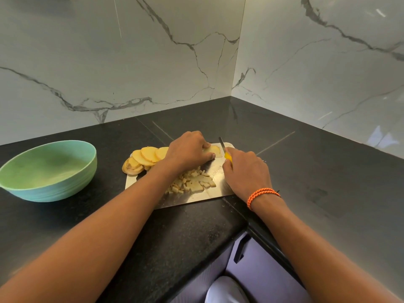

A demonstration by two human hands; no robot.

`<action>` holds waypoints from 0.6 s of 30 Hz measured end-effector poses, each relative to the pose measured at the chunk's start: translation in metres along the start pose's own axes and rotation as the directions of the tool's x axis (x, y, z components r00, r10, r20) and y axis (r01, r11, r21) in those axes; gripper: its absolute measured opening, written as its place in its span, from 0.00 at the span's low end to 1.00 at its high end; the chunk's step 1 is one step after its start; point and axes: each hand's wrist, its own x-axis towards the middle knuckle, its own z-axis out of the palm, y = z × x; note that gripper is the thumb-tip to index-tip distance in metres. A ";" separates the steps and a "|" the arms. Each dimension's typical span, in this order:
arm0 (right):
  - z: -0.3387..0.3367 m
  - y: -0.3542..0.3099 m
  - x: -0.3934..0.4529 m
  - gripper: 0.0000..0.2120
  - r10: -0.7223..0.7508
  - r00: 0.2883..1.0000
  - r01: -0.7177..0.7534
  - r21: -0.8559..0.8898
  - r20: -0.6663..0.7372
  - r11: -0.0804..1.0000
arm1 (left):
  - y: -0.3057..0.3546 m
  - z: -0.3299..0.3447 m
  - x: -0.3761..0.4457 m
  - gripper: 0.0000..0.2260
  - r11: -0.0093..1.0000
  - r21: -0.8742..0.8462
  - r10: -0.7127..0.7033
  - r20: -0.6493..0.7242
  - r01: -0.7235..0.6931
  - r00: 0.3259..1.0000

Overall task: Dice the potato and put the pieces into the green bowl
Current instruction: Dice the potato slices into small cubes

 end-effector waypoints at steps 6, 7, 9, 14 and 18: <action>0.003 -0.008 -0.006 0.13 -0.062 0.998 0.062 -0.012 0.003 0.998 | -0.001 0.002 0.002 0.21 0.999 0.040 -0.018 0.001 0.018 1.000; 0.004 -0.009 -0.006 0.13 -0.067 0.998 0.067 -0.015 0.003 0.998 | -0.002 0.003 0.002 0.21 0.999 0.035 -0.026 0.001 0.026 1.000; 0.005 -0.009 -0.005 0.13 -0.066 0.998 0.066 -0.017 0.004 0.998 | -0.003 0.006 0.004 0.21 0.999 0.031 -0.039 -0.004 0.040 0.999; 0.004 -0.010 -0.005 0.10 -0.080 0.997 0.080 -0.036 0.017 0.996 | -0.004 0.011 0.007 0.21 0.998 0.037 -0.058 -0.016 0.059 0.998; 0.003 -0.010 -0.003 0.09 -0.074 0.996 0.075 -0.030 0.044 0.997 | -0.004 0.012 0.008 0.21 0.993 0.000 -0.120 -0.017 0.120 0.993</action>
